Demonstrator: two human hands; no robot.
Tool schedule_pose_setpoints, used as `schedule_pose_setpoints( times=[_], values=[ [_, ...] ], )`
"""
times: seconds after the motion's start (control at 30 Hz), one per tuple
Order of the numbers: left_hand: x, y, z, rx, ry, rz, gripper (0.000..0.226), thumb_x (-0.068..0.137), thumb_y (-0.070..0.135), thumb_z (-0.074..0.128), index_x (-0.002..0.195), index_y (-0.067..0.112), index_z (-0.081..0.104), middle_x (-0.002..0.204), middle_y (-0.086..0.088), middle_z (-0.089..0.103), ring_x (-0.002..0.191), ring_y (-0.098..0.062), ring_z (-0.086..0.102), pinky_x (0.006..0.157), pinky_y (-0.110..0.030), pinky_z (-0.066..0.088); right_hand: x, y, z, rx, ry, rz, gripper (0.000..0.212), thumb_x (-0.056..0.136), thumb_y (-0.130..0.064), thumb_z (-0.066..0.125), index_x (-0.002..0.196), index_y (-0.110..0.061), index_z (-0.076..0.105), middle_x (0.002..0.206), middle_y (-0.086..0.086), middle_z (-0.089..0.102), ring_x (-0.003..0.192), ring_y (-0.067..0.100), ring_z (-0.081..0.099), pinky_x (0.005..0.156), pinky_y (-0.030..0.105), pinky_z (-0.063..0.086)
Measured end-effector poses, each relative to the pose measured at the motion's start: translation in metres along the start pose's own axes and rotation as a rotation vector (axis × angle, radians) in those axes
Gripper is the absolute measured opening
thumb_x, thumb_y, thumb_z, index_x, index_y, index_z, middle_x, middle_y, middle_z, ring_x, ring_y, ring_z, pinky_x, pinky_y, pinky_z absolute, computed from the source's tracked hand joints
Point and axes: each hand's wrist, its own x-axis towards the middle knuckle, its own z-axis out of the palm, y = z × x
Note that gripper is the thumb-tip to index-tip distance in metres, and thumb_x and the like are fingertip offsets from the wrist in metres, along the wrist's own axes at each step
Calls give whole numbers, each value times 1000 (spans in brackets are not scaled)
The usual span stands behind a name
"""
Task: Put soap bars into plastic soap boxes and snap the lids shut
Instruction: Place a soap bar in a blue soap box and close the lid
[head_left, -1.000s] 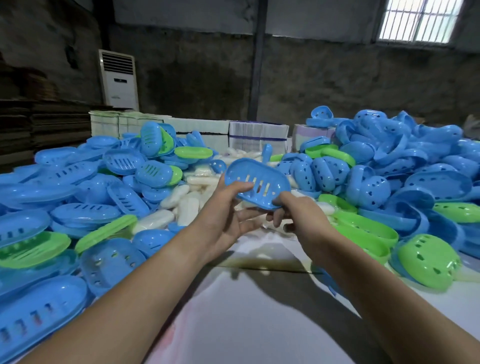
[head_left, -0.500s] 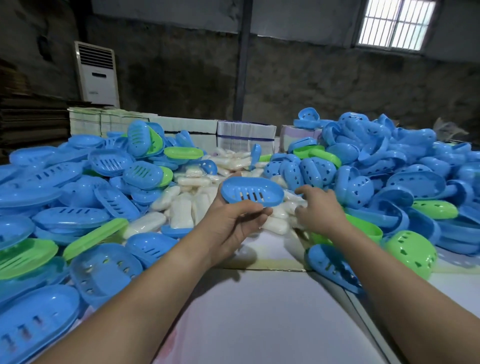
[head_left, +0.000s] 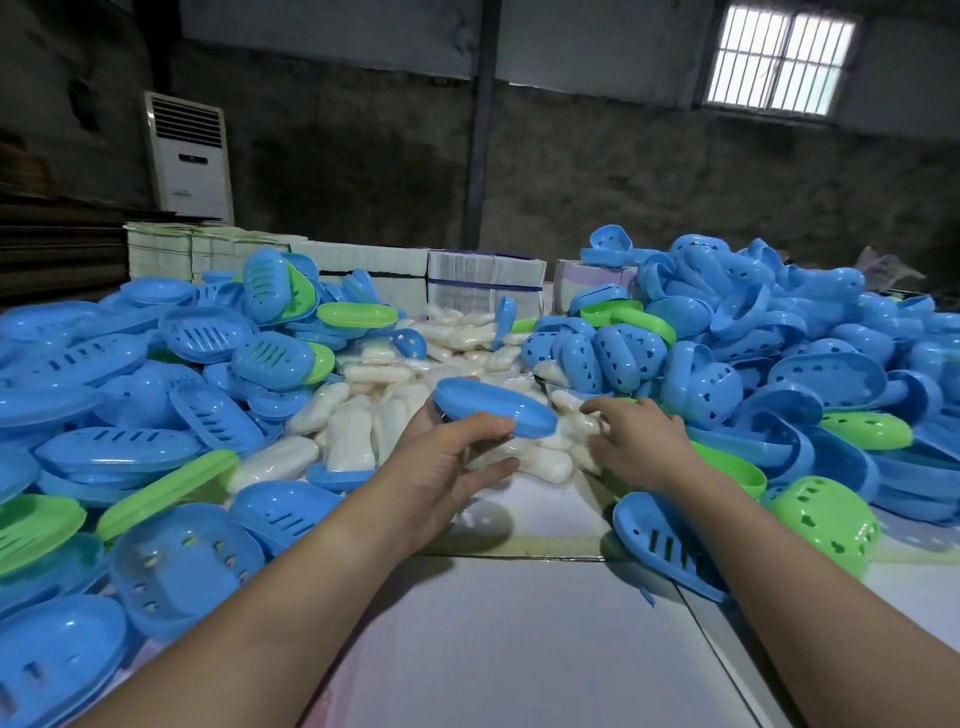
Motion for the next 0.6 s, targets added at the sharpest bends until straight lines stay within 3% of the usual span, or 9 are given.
schedule_pose_setpoints(
  times=[0.1,0.2,0.27,0.37,0.43,0.47,0.53,0.6],
  values=[
    [1,-2,-2,21,1,-14,64,62,0,82,119,20,60,105,-6,73,97,-23,71,83,-41,63,-2,-3,-2,100,138,-68,37,99,-28,49,136,-27,46,94,1,63,103,28,52,83,41,41],
    [2,-5,-2,54,14,-8,61,64,7,80,120,21,59,112,-9,72,100,-26,72,92,-45,60,-6,-12,-7,431,258,-79,32,98,-23,56,130,-23,52,78,-7,57,77,20,55,70,37,46],
    [2,-8,0,114,22,-8,61,62,11,81,117,23,59,106,-8,74,93,-26,72,85,-41,61,-11,-22,-16,731,301,-66,24,96,-23,59,120,-28,58,71,-6,53,64,13,50,64,32,43],
    [0,-9,2,183,14,-13,56,62,13,82,112,21,59,89,-3,73,86,-32,62,67,-35,56,-27,-43,-33,1127,201,-78,17,96,-25,62,105,-39,62,72,7,56,70,12,52,71,31,43],
    [-2,-10,2,214,-6,-17,55,62,17,86,109,18,58,89,-4,67,86,-34,53,66,-36,45,-36,-56,-39,1240,141,-97,18,94,-25,64,105,-39,64,89,26,63,79,19,56,77,37,45],
    [-3,-10,3,249,-16,-24,57,60,24,87,109,18,59,94,-4,69,86,-33,58,66,-35,45,-40,-62,-40,1284,119,-107,19,93,-23,65,106,-37,64,97,30,63,81,21,58,79,39,46],
    [-5,-10,5,333,-44,-37,63,58,37,86,115,23,63,107,0,76,94,-24,74,71,-33,56,-47,-75,-39,1391,73,-113,20,94,-16,66,108,-30,64,95,23,70,81,22,64,77,39,51],
    [-6,-11,6,357,-74,-36,61,61,39,84,117,26,65,109,0,77,96,-20,76,75,-34,60,-52,-85,-37,1484,44,-118,20,93,-10,65,110,-20,64,91,10,74,80,19,69,72,33,56]
  ],
)
